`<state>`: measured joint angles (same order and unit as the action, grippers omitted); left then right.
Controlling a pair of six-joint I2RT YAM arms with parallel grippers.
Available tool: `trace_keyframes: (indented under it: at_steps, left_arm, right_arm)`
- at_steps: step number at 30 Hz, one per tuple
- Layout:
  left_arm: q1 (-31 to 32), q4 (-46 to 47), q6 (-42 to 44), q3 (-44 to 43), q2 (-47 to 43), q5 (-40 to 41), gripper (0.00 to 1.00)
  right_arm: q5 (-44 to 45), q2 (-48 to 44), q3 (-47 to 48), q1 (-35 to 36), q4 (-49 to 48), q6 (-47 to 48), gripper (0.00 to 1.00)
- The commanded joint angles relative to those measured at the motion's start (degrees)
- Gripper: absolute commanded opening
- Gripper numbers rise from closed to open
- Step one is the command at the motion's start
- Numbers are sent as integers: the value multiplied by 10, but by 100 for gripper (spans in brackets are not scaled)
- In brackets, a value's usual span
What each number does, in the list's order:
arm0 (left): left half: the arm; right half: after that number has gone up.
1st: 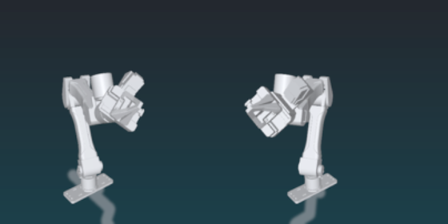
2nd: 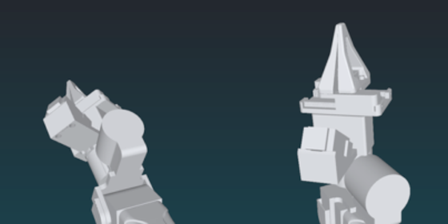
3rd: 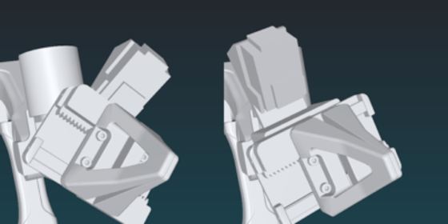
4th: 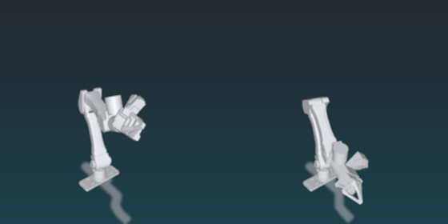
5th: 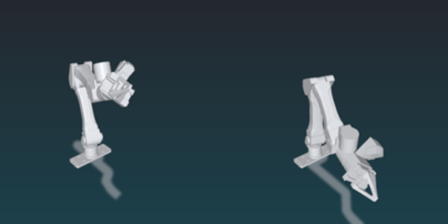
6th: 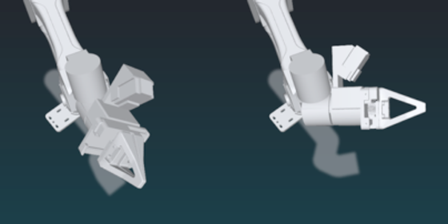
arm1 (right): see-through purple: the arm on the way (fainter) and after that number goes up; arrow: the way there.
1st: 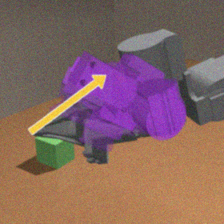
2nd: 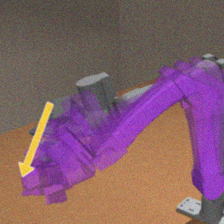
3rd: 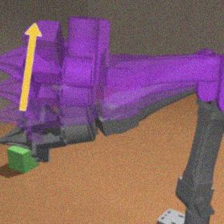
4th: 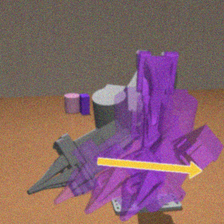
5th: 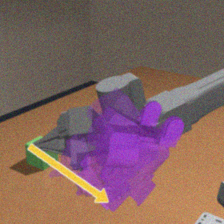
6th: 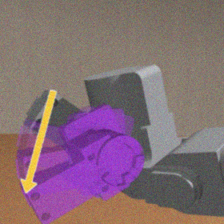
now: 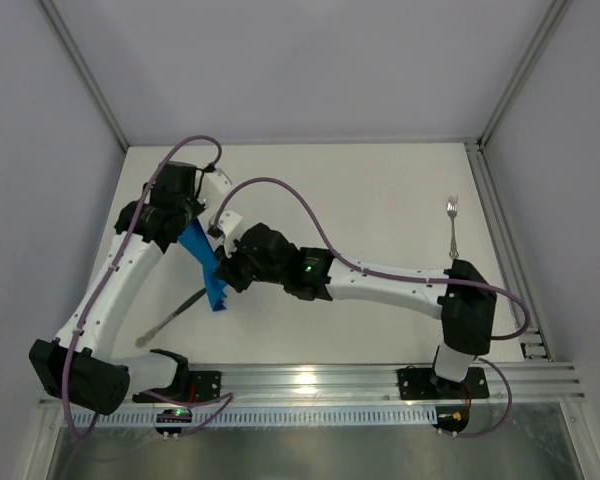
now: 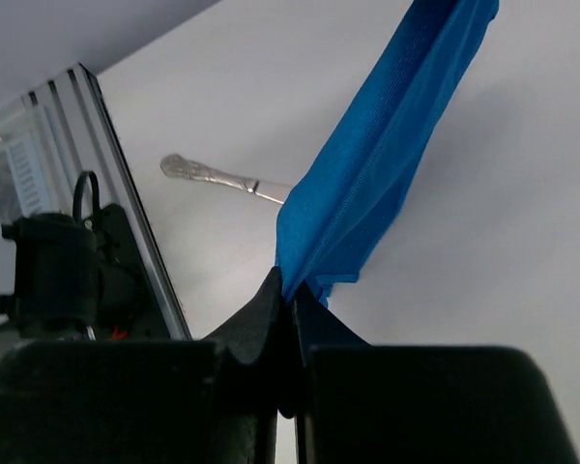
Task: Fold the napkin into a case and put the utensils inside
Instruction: Turn over the upper triangle folded napkin at the center of the board.
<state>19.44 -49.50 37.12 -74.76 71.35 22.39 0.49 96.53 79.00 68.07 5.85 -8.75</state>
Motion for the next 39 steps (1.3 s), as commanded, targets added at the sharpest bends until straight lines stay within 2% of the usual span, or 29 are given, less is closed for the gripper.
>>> trace_keyframes:
  at_steps: [1,6,11,14,15,19,20,23,26,30,35,39]
  left_arm:
    - [-67,92,52,-7,-22,27,0]
    - [-96,141,70,2,-20,14,0]
    - [-96,147,40,-8,5,-58,0]
    - [-80,144,16,-13,41,-87,0]
    - [-61,152,13,-6,52,-88,0]
    - [8,192,5,15,117,-81,0]
    - [22,200,1,15,134,-79,0]
    - [74,218,-3,-9,210,-70,0]
    - [129,221,-3,-43,287,-62,0]
    - [197,206,4,-121,384,-47,0]
    - [218,205,7,-164,475,-37,0]
    - [224,211,10,-184,502,-34,1]
  right_arm:
    - [-54,73,76,8,-79,-113,4]
    - [-83,149,149,9,-148,-200,4]
    - [-89,146,129,6,-208,-233,4]
    - [-102,115,41,-14,-287,-303,4]
    - [-108,110,-6,-20,-303,-340,4]
    - [-109,82,-125,-47,-352,-382,4]
    - [-109,74,-158,-53,-393,-414,4]
    - [-102,42,-325,-80,-490,-486,4]
    - [-75,0,-410,-104,-533,-512,4]
    - [-50,-41,-519,-123,-536,-528,4]
    - [-25,-71,-596,-140,-525,-542,4]
    - [-16,-82,-614,-145,-494,-547,4]
